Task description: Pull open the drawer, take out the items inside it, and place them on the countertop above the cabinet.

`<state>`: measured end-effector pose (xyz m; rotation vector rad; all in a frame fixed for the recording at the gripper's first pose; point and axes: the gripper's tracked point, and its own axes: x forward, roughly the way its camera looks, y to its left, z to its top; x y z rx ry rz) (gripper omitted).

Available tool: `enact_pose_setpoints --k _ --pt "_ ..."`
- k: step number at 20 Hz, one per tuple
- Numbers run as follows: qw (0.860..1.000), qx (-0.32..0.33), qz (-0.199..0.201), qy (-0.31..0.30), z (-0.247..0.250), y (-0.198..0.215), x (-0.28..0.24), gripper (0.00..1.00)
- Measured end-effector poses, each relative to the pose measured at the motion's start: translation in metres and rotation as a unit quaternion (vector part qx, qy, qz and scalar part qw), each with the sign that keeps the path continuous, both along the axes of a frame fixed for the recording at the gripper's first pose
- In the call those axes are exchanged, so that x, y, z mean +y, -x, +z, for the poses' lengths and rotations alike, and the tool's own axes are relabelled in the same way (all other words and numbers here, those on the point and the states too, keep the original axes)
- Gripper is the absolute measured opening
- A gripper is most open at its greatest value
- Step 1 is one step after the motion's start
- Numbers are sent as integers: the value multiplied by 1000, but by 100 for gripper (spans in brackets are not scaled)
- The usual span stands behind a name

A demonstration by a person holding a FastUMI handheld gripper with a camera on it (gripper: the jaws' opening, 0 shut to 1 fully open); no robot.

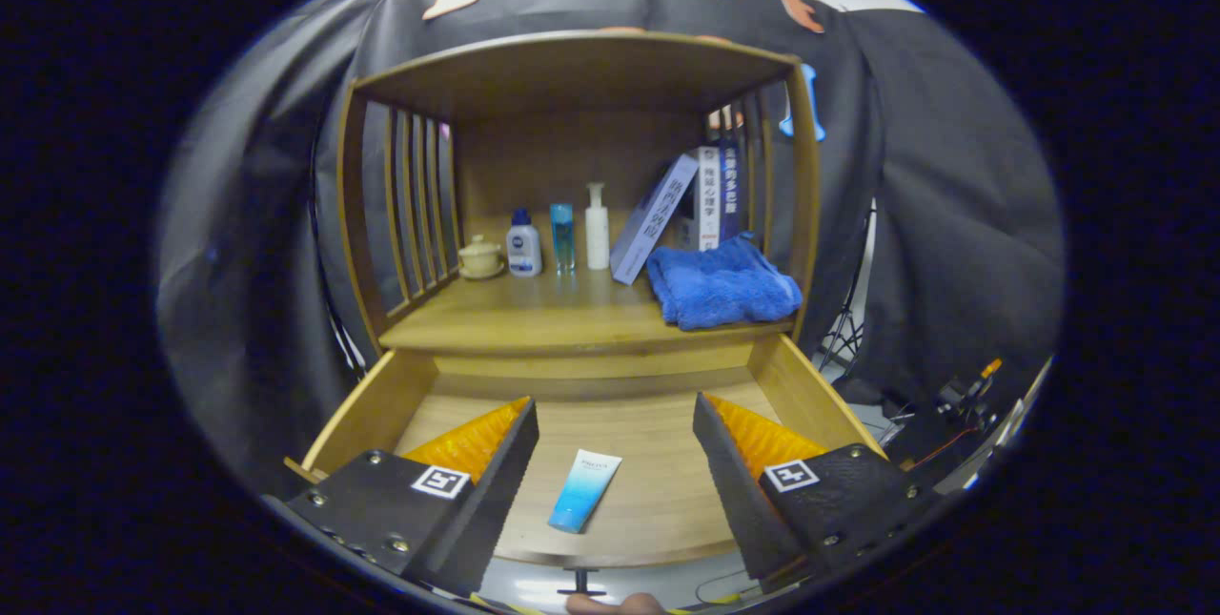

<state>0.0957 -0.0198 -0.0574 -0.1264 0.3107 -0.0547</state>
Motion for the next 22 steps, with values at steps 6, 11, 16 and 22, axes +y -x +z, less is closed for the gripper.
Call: enact_pose_setpoints --k 6,11,16,22 --pt "979 199 -42 2 -97 -31 -3 97" --pt "949 310 -55 -18 -154 -32 7 97" --pt "917 381 -100 -57 -183 -24 7 87" --pt "904 415 -100 -27 -191 -17 -2 47"
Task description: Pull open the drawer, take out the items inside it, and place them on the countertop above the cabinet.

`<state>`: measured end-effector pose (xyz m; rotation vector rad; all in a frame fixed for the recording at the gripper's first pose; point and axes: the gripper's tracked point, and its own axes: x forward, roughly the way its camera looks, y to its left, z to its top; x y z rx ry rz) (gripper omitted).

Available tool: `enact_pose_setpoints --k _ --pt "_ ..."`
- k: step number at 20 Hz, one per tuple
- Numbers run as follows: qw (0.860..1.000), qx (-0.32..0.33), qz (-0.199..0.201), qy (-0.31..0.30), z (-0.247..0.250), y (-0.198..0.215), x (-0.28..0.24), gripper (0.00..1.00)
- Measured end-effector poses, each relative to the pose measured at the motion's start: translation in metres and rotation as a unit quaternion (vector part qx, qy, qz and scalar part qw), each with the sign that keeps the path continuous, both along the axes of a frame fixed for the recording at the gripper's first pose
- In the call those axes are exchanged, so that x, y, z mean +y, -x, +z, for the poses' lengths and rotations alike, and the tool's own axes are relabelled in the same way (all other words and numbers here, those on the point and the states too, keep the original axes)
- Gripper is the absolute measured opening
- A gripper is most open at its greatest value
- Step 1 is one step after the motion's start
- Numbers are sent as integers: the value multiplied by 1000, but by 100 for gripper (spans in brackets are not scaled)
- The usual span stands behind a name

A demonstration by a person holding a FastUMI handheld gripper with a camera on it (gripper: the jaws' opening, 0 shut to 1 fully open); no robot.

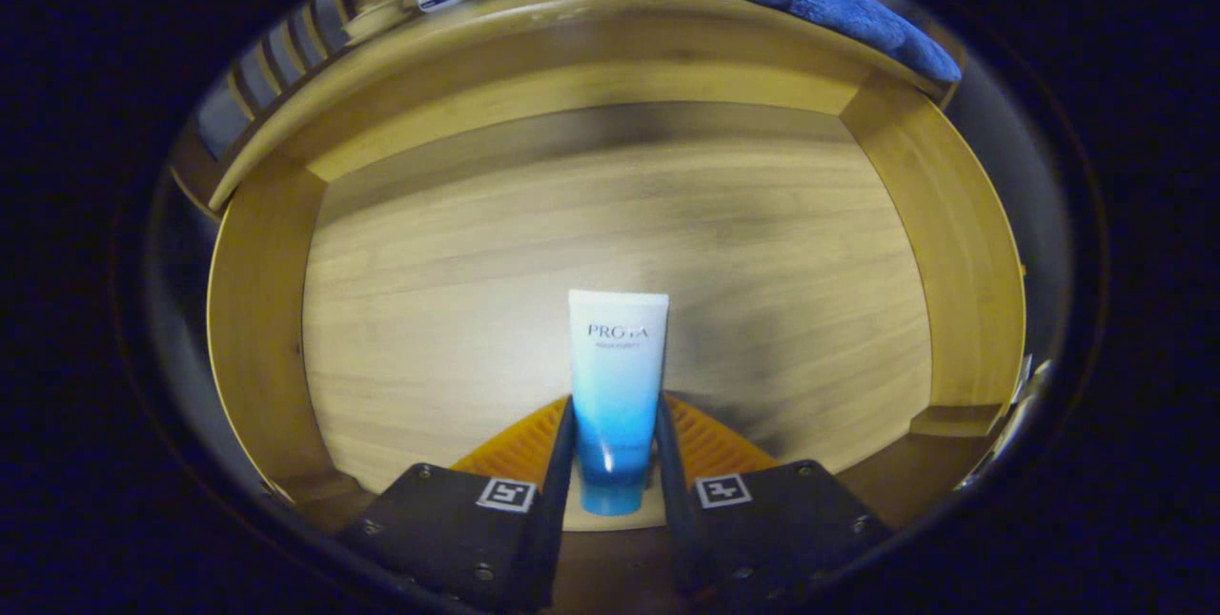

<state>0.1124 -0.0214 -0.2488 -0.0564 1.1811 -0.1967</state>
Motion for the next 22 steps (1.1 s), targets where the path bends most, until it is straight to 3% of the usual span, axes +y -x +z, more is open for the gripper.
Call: enact_pose_setpoints --k 4,12,18,22 --pt "999 -46 13 -24 9 -6 3 37" --pt "978 -192 74 -23 66 -11 -1 37" --pt "931 -341 117 -59 150 -21 26 37" --pt "902 -399 145 -72 196 -45 45 36"
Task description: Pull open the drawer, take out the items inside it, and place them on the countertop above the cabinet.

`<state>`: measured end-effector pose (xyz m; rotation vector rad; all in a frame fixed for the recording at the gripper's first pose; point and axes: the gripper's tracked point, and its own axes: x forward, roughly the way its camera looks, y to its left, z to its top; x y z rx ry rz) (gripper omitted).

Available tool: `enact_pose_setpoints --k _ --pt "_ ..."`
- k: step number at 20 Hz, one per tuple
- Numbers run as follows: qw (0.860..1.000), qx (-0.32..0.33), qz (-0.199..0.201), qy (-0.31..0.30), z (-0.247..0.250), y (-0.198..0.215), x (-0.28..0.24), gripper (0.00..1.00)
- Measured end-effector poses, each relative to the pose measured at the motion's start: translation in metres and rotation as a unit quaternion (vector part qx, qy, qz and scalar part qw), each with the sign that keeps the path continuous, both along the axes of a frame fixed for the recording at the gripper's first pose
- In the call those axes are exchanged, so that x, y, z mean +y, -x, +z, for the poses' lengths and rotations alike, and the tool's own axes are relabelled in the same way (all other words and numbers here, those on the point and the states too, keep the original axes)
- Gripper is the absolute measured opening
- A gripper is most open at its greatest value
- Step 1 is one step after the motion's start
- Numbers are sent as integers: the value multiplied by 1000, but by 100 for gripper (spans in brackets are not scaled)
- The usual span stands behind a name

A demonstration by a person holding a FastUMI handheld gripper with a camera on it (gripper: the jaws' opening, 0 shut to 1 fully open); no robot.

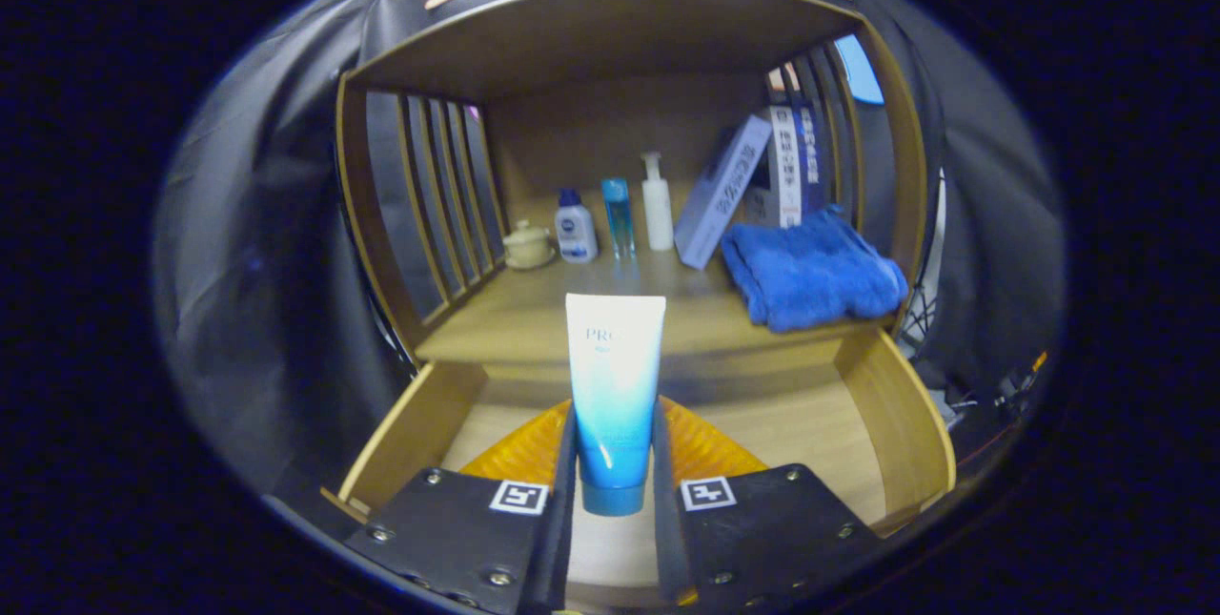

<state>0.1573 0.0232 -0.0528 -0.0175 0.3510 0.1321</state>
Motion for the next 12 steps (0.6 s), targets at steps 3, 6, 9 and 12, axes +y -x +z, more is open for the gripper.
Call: enact_pose_setpoints --k 3,6,9,12 --pt "1000 -5 -6 7 9 -33 3 36" --pt "1000 -5 -17 13 5 -73 7 36" --pt "999 1 -28 21 -12 -111 9 36" --pt "999 16 -44 15 -29 -139 9 36"
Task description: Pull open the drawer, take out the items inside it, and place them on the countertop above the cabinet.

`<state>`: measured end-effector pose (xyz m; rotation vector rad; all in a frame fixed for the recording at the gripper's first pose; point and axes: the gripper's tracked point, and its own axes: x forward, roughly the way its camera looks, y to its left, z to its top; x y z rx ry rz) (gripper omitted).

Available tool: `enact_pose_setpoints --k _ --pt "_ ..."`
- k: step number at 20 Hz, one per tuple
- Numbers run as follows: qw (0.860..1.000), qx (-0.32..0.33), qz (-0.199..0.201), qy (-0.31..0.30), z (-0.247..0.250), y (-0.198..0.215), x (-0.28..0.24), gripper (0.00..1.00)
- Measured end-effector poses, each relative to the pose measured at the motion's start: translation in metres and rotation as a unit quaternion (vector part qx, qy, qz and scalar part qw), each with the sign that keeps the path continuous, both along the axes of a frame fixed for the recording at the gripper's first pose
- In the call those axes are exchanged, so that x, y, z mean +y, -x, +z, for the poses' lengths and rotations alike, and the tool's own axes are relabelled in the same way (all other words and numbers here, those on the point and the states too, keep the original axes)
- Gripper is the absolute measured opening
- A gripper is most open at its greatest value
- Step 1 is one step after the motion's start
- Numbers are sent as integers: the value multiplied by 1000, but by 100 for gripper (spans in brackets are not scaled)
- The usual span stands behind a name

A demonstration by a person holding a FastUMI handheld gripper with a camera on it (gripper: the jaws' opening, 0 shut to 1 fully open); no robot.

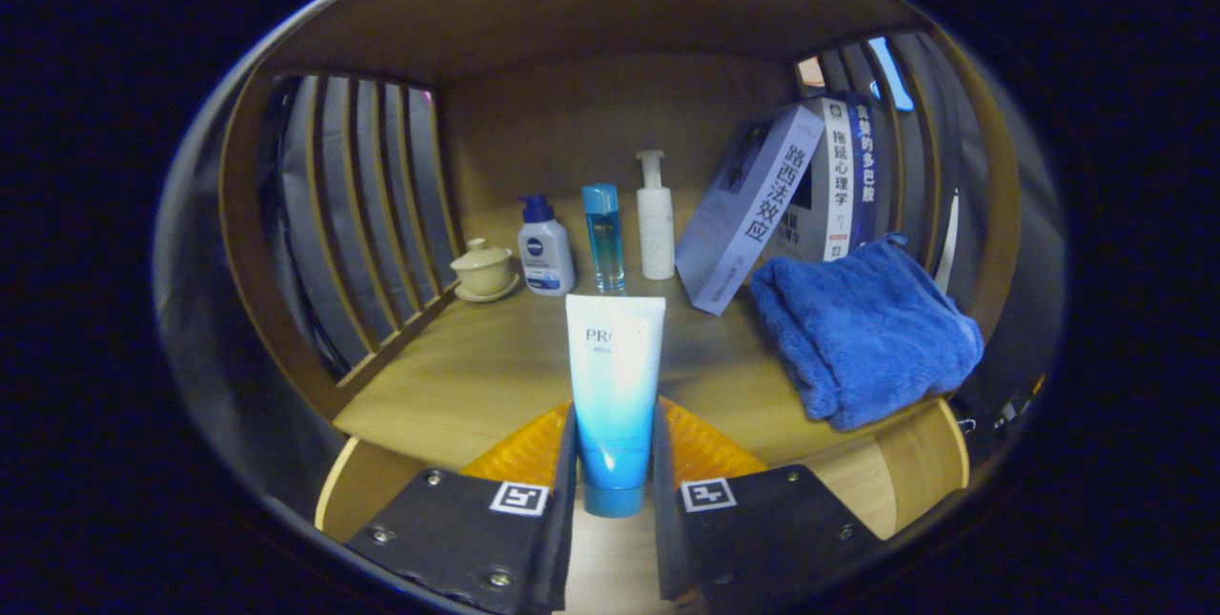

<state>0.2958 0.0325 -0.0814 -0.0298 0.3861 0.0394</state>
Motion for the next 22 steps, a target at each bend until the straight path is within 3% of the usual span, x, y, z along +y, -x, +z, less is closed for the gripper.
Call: enact_pose_setpoints --k 6,13,15,18,22 --pt "999 -3 -30 -34 -7 -35 1 36" --pt "999 -2 -34 -9 -11 -40 2 44" --pt "999 -17 -34 7 0 -35 0 59" --pt "999 -27 -28 12 18 -14 3 100" --pt "998 -63 -6 28 47 18 9 100"
